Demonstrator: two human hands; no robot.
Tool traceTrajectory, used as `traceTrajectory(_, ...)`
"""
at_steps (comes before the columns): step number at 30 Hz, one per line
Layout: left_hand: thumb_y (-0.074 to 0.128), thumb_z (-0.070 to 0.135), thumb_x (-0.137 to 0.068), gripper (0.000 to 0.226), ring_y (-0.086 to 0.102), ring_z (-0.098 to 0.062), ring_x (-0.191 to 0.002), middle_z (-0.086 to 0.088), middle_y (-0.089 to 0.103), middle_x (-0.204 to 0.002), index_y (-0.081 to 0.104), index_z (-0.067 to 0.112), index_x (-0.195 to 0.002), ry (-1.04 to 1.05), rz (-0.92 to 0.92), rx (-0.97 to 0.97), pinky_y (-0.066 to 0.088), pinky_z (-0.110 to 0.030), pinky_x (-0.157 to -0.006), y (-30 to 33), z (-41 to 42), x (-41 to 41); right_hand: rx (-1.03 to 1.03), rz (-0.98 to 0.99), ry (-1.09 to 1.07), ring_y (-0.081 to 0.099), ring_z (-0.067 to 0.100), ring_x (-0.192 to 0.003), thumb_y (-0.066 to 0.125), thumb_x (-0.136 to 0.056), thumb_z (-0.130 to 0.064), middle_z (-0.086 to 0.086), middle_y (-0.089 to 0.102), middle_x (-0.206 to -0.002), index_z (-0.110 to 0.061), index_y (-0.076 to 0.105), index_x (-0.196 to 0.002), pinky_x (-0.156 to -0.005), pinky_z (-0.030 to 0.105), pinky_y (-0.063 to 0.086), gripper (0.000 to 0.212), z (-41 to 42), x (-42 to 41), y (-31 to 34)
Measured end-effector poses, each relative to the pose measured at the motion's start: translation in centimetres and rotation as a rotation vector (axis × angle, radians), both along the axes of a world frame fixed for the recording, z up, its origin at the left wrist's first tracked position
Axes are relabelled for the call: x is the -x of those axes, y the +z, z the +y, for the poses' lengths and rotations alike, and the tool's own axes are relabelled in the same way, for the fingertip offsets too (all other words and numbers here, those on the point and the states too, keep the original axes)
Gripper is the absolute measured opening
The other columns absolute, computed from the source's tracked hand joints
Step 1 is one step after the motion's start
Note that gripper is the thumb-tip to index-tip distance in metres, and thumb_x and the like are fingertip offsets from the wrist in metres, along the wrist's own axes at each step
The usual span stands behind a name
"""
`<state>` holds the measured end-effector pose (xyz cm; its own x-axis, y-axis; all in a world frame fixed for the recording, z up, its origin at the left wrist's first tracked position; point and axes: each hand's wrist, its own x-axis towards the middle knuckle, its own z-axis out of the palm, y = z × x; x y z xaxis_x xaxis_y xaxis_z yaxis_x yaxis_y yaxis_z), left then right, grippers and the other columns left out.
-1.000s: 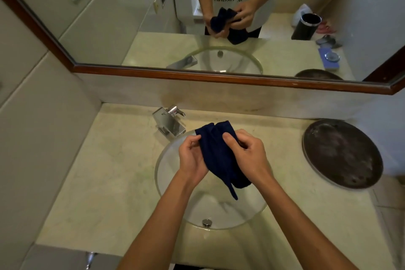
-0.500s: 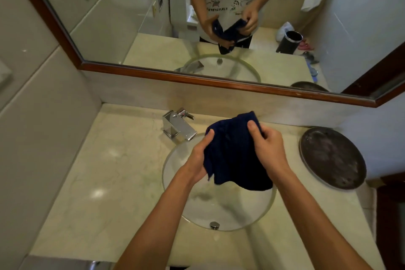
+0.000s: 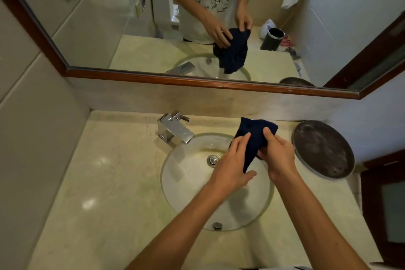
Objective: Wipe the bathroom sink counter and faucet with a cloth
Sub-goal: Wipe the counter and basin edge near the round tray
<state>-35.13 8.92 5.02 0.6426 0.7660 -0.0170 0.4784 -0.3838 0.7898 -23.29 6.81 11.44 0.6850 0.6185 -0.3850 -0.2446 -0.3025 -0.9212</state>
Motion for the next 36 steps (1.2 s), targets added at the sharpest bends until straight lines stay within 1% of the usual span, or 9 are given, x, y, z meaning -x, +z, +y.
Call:
traceTrajectory(5, 0.055, 0.002, -0.089, 0.069, 0.063, -0.033, -0.118, -0.009, 0.062, -0.140, 0.039, 0.020, -0.154, -0.068, 0.134, -0.063, 0.052, -0.042, -0.097, -1.2, 0.2, -0.4, 0.115, 0.010, -0.030, 0.074, 0.023, -0.092, 0.064, -0.100, -0.035, 0.008, 0.075, -0.103, -0.020, 0.069, -0.095, -0.089, 0.042, 0.060, 0.016, -3.7, -2.1, -1.8)
traceTrajectory(8, 0.051, 0.004, -0.084, 0.059, 0.067, -0.035, -0.099, -0.014, 0.072, -0.115, 0.057, 0.025, -0.138, -0.239, 0.198, 0.069, 0.057, -0.042, -0.082, -0.9, 0.5, -0.6, 0.340, -0.462, 0.241, 0.065, 0.008, -0.094, 0.069, -0.075, -0.076, 0.001, 0.068, -0.118, -0.022, 0.066, -0.119, -0.085, 0.034, 0.055, 0.069, -7.4, -4.0, -3.5)
traceTrajectory(12, 0.045, 0.007, -0.080, 0.036, 0.066, -0.031, -0.082, -0.012, 0.071, -0.091, 0.069, 0.019, -0.103, -0.420, 0.261, 0.258, 0.058, -0.047, -0.070, 0.0, 0.4, -1.3, 0.283, -0.548, 0.581, 0.039, -0.004, -0.129, 0.095, -0.060, -0.051, -0.022, 0.033, -0.147, -0.035, 0.030, -0.152, -0.104, 0.026, 0.038, 0.115, -10.0, -7.0, -4.8)
traceTrajectory(15, 0.046, 0.001, -0.083, 0.034, 0.063, -0.028, -0.079, -0.009, 0.069, -0.089, 0.069, 0.019, -0.101, -0.505, 0.289, 0.317, 0.052, -0.037, -0.064, 0.3, -0.3, -2.0, 0.263, -0.626, 0.988, 0.057, -0.004, -0.113, 0.088, -0.064, -0.064, -0.030, 0.060, -0.122, -0.049, 0.057, -0.131, -0.095, 0.023, 0.049, 0.076, -10.0, -9.1, -5.6)
traceTrajectory(20, 0.052, 0.007, -0.085, 0.043, 0.059, -0.019, -0.097, -0.001, 0.059, -0.107, 0.071, 0.028, -0.118, -0.431, 0.319, 0.272, 0.054, -0.037, -0.084, -0.2, -0.3, -2.5, 0.346, -0.707, 1.179, 0.066, 0.000, -0.080, 0.076, -0.081, -0.051, -0.026, 0.070, -0.086, -0.041, 0.073, -0.094, -0.072, 0.031, 0.054, 0.017, -9.4, -13.0, -6.3)
traceTrajectory(25, 0.062, 0.007, -0.086, 0.039, 0.058, -0.009, -0.093, 0.008, 0.065, -0.104, 0.071, 0.024, -0.119, -0.383, 0.395, 0.311, 0.045, -0.016, -0.075, 0.1, 2.2, -5.6, 0.389, -0.661, 1.243, 0.067, 0.003, -0.075, 0.075, -0.085, -0.047, -0.016, 0.072, -0.080, -0.034, 0.074, -0.093, -0.071, 0.031, 0.055, 0.015, -6.8, -16.5, -7.9)
traceTrajectory(28, 0.069, 0.005, -0.085, 0.038, 0.065, -0.013, -0.098, 0.004, 0.069, -0.109, 0.070, 0.020, -0.120, -0.324, 0.381, 0.288, 0.054, -0.028, -0.084, -0.4, 8.5, -9.1, 0.319, -0.744, 1.197, 0.068, 0.008, -0.075, 0.079, -0.084, -0.044, -0.010, 0.070, -0.077, -0.033, 0.070, -0.086, -0.071, 0.034, 0.054, 0.014, -0.3, -19.8, -8.5)
traceTrajectory(32, 0.082, 0.017, -0.084, 0.076, 0.048, -0.026, -0.135, -0.009, 0.045, -0.149, 0.045, 0.019, -0.151, 0.006, 0.383, 0.103, 0.039, -0.037, -0.115, -2.7, 16.4, -11.6, 0.211, -0.893, 0.771, 0.064, 0.022, -0.115, 0.084, -0.081, -0.039, 0.002, 0.069, -0.126, -0.020, 0.062, -0.134, -0.098, 0.040, 0.053, 0.060, 9.4, -23.9, -9.4)
traceTrajectory(36, 0.075, 0.021, -0.089, 0.068, 0.050, -0.026, -0.134, -0.006, 0.045, -0.150, 0.046, 0.019, -0.150, 0.208, 0.366, -0.015, 0.044, -0.040, -0.109, -7.6, 13.9, -10.1, 0.180, -1.100, 0.570, 0.061, 0.027, -0.120, 0.070, -0.095, -0.028, 0.007, 0.063, -0.134, -0.013, 0.056, -0.142, -0.100, 0.043, 0.052, 0.052, 11.2, -24.4, -11.6)
